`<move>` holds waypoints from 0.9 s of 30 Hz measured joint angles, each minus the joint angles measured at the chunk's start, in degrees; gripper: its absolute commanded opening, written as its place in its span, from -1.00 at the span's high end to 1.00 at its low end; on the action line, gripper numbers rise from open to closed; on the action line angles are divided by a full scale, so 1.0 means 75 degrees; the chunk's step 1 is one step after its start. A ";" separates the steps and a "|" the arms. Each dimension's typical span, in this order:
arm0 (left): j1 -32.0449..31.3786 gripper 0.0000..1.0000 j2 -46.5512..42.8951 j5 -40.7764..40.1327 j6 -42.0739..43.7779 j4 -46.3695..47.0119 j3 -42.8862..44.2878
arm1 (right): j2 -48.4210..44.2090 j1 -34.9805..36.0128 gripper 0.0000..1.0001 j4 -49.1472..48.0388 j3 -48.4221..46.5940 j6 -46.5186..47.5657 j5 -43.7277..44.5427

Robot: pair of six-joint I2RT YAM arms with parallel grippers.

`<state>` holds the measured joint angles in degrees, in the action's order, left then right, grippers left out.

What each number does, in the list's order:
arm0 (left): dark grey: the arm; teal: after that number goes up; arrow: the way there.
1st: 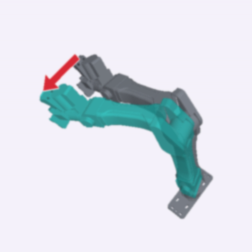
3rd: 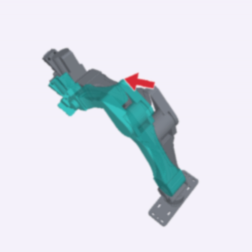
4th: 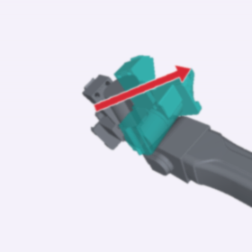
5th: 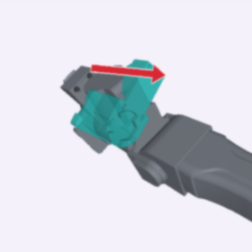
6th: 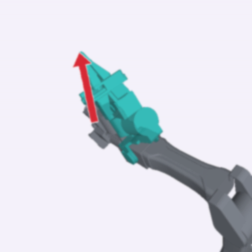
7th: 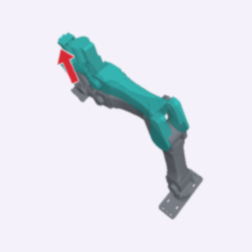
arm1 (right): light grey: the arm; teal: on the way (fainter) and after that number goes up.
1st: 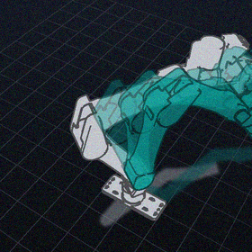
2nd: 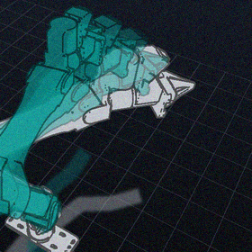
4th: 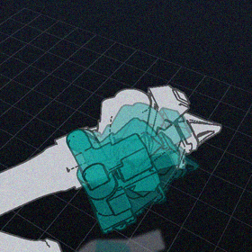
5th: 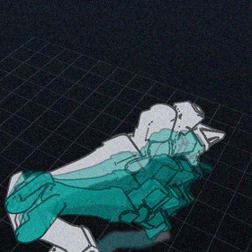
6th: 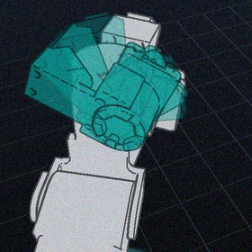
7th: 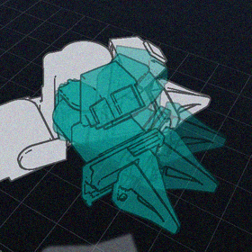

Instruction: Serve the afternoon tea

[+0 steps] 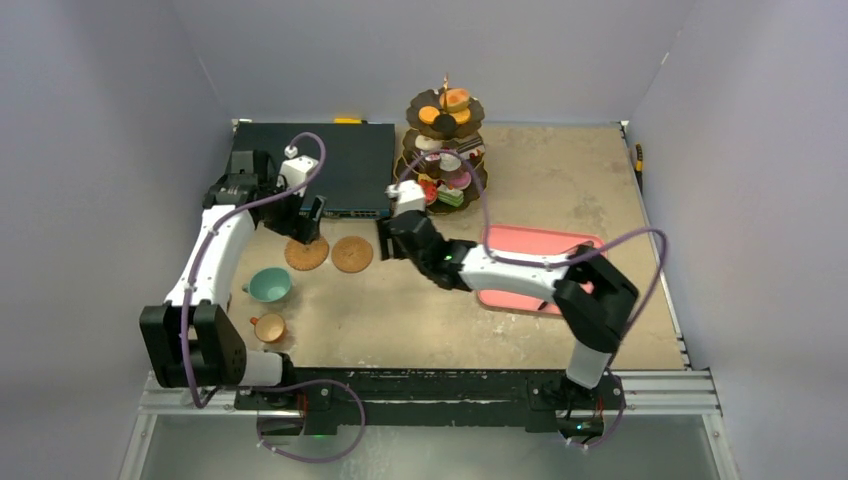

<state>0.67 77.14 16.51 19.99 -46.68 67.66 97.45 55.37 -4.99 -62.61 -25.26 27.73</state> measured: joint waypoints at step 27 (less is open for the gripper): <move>0.1894 -0.43 0.3075 0.0560 0.1457 0.0597 -0.0224 | 0.4083 0.1043 0.38 -0.1262 -0.2818 0.0918 -0.0842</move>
<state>14.87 100.20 20.71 30.92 -42.19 65.98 128.07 63.20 -14.46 -83.74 -18.37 21.41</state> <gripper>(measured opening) 0.729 0.348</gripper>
